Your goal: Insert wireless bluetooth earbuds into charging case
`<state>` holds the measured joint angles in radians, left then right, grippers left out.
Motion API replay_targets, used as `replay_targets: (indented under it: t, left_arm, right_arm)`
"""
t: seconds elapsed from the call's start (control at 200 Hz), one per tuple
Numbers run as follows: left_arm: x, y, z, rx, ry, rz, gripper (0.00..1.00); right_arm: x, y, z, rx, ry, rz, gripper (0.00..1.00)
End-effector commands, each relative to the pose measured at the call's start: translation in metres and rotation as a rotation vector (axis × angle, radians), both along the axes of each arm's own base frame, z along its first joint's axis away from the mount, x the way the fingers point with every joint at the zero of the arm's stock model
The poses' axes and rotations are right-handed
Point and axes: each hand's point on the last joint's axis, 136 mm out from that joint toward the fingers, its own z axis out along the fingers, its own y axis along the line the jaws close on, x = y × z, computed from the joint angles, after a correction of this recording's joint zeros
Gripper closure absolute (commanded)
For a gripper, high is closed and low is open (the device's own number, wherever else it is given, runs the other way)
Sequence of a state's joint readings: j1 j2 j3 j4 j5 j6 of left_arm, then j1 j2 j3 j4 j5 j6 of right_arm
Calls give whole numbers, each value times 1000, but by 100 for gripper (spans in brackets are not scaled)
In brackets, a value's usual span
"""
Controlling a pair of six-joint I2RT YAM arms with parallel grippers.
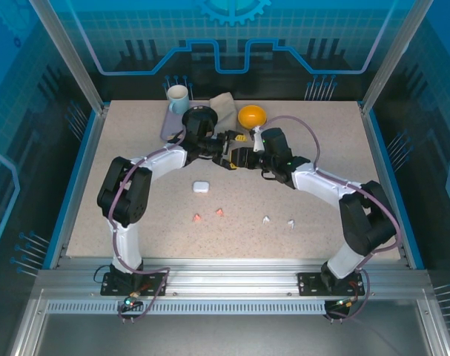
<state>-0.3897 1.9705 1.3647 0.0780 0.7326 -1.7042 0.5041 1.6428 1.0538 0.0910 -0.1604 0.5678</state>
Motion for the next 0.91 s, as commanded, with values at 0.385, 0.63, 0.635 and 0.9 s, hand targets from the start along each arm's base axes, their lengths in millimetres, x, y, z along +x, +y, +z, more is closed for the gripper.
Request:
replay_targets:
  t: [0.385,0.63,0.635,0.9]
  left_arm:
    - [-9,-5,2,-30,3,-26,50]
    - [-7,-4,1,-22,-1,-20,76]
    - [-8,-4,2,-22,-2,-22,77]
    - [-7,-2,-4,9,-4,-19,91]
  right_arm:
    - [12,3,5,-11,-26,-19,56]
    - [11,0,6,-14,-22,-26,54]
    - [11,0,7,-13,-22,-26,54]
    - [5,-14,20,-7,-32,-56,25]
